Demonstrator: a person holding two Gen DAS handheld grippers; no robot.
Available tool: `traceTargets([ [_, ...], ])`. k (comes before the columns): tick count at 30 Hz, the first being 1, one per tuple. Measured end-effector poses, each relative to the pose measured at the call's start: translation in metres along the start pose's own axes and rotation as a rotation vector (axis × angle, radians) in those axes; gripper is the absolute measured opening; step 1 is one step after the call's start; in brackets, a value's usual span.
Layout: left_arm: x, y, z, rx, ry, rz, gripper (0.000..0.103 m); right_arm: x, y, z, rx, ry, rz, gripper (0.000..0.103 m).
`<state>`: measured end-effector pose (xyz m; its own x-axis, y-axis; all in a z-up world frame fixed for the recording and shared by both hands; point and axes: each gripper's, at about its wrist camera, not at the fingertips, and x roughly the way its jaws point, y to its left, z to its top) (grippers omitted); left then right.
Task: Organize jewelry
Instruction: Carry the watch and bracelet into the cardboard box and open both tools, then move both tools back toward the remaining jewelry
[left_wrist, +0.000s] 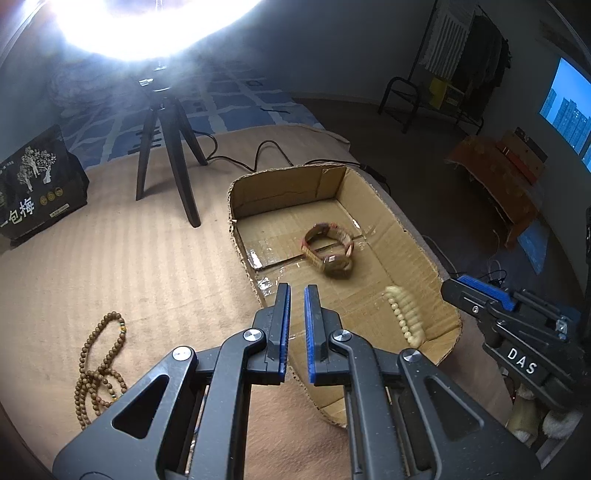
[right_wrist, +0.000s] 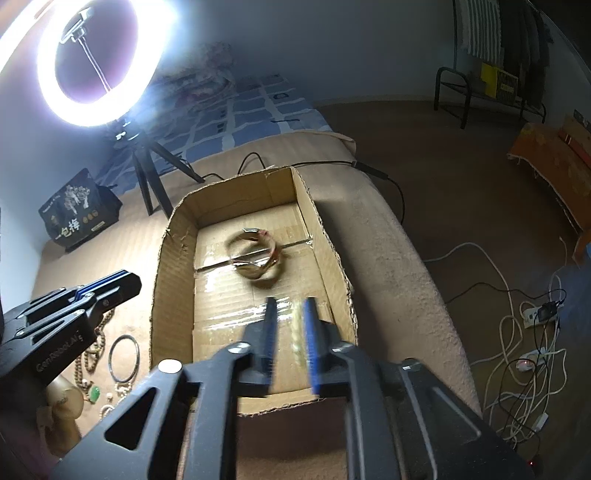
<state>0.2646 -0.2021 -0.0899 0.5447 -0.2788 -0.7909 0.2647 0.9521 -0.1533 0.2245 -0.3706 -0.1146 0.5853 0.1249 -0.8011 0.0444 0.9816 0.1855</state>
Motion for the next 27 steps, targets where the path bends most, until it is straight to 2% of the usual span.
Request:
traceTargets([
  [1, -0.001, 0.000, -0.001, 0.001, -0.002, 0.004, 0.005, -0.001, 0.000, 0.000, 0.002, -0.003, 0.000, 0.028],
  [15, -0.032, 0.007, -0.009, 0.013, -0.020, 0.018, 0.006, -0.020, 0.008, -0.004, -0.015, -0.041, -0.011, 0.028],
  [16, -0.035, 0.009, -0.010, 0.013, -0.021, 0.016, 0.014, -0.022, 0.010, -0.005, -0.020, -0.046, -0.012, 0.028],
  [17, -0.040, 0.012, -0.010, 0.014, -0.026, 0.014, 0.027, -0.024, 0.012, -0.006, -0.027, -0.051, -0.013, 0.028],
  [18, -0.046, 0.015, -0.011, 0.018, -0.037, 0.013, 0.033, -0.027, 0.015, -0.006, -0.035, -0.058, -0.012, 0.029],
  [19, -0.051, 0.018, -0.012, 0.022, -0.047, 0.016, 0.038, -0.030, 0.018, -0.007, -0.044, -0.065, -0.009, 0.034],
  [20, -0.057, 0.022, -0.013, 0.028, -0.055, 0.021, 0.038, -0.033, 0.021, -0.008, -0.050, -0.072, -0.006, 0.043],
  [22, -0.067, 0.031, -0.014, 0.033, -0.059, 0.034, 0.038, -0.039, 0.028, -0.010, -0.065, -0.092, 0.007, 0.053],
  [27, -0.093, 0.064, -0.020, 0.014, -0.072, 0.063, 0.038, -0.048, 0.050, -0.014, -0.119, -0.104, 0.041, 0.060],
])
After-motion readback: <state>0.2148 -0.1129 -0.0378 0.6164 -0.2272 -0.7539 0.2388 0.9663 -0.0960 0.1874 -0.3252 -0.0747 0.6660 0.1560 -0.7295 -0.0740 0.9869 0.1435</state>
